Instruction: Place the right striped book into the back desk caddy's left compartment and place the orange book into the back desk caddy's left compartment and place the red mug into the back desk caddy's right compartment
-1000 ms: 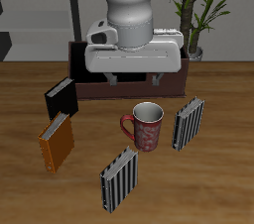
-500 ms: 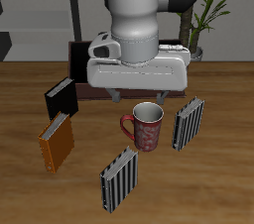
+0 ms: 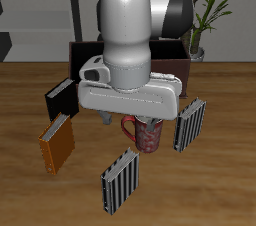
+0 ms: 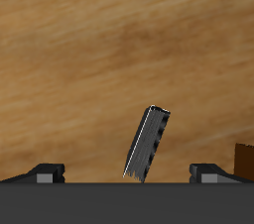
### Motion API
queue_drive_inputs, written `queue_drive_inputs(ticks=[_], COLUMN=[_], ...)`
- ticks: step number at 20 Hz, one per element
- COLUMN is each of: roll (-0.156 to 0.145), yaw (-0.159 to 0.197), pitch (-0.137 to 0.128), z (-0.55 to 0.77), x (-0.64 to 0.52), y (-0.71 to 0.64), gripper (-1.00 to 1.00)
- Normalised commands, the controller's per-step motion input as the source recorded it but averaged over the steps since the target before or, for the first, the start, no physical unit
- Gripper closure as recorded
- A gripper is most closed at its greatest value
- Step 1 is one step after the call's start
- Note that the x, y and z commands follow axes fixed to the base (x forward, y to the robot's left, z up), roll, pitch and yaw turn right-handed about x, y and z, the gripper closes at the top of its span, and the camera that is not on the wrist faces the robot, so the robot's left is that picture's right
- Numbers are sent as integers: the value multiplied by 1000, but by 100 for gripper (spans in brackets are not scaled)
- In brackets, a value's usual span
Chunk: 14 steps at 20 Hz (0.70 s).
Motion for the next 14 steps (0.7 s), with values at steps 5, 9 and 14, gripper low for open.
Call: queue_drive_inputs(ticks=[5, 9, 14], roll=[-32, -13, -9], yaw=[-44, -42, -39], pitch=[26, 38, 30], z=[-226, -310, -347], x=[206, 159, 98], y=[-210, -145, -159], gripper=[-100, -100, -100])
